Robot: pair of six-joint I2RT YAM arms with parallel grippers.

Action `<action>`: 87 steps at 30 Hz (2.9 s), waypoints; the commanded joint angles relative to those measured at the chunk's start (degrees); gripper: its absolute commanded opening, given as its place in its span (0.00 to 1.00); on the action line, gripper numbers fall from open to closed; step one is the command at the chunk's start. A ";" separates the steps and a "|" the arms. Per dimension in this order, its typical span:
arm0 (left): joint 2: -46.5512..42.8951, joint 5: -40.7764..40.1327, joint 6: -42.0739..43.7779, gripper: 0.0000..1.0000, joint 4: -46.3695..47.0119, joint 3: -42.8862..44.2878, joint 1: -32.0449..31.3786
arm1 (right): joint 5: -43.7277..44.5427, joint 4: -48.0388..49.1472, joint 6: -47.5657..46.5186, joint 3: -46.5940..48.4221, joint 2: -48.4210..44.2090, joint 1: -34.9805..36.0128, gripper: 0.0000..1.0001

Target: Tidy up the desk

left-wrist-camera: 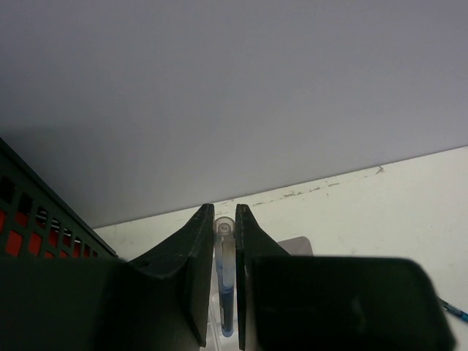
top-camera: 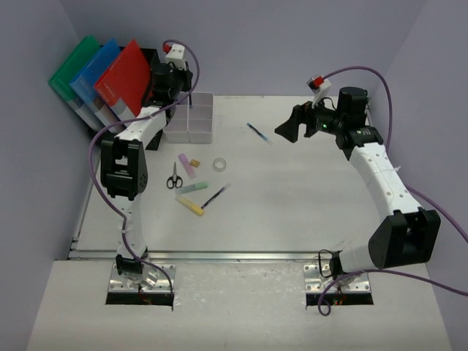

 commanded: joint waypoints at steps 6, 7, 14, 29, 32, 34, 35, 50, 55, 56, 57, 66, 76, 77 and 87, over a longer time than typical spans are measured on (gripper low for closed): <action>-4.43 2.98 -1.67 0.00 4.79 1.99 1.12 | -0.22 1.10 -0.26 0.38 -0.93 -0.40 0.99; -4.01 3.07 -1.98 0.00 4.81 2.59 1.17 | -0.15 1.04 -0.26 0.64 -0.76 -0.40 0.99; -2.25 4.38 -5.31 0.00 4.79 4.66 1.08 | 0.40 1.11 -0.74 0.38 -0.71 -0.45 0.99; -0.64 5.52 6.76 0.26 4.37 -2.62 -0.53 | 0.37 0.87 -0.88 1.08 0.21 -0.43 0.99; -1.22 6.97 7.64 0.49 2.38 -3.28 -0.98 | 0.09 0.84 -0.65 1.52 0.65 -0.44 0.99; -1.83 7.45 8.63 0.60 -0.05 -3.47 -1.68 | 0.09 0.93 -0.35 1.65 0.91 -0.44 0.99; -2.27 7.68 9.09 0.61 -1.20 -3.42 -1.99 | 0.00 0.97 -0.17 1.65 1.04 -0.44 0.99; -22.79 16.62 16.29 0.39 -51.46 -21.63 -17.88 | 0.26 -0.17 -0.75 -0.76 0.80 -0.45 0.99; -24.75 13.89 14.14 0.39 -55.03 -28.77 -23.62 | -0.04 -1.21 -0.58 -0.79 1.85 -0.40 0.99; -25.01 11.21 13.16 0.41 -54.36 -29.87 -24.94 | -0.18 -1.21 -0.31 -0.86 1.97 -0.45 0.99; -24.94 8.06 12.07 0.42 -53.48 -30.54 -25.63 | -0.32 -1.18 -0.17 -0.95 2.01 -0.43 0.99; -17.17 -5.27 4.25 0.38 -53.30 -26.24 -29.16 | -0.57 -0.73 0.97 -2.78 0.93 -0.41 0.99; -10.35 -7.66 2.42 0.35 -51.48 -22.20 -29.17 | 0.56 -0.37 0.43 -6.73 -3.59 -0.40 0.99; -9.91 -6.89 2.08 0.35 -51.24 -22.05 -29.22 | 0.51 -0.33 0.38 -6.88 -3.83 -0.40 0.99; -5.02 -4.34 0.10 0.26 -48.81 -24.59 -30.56 | 0.78 -0.35 -0.17 -7.06 -4.69 -0.43 0.99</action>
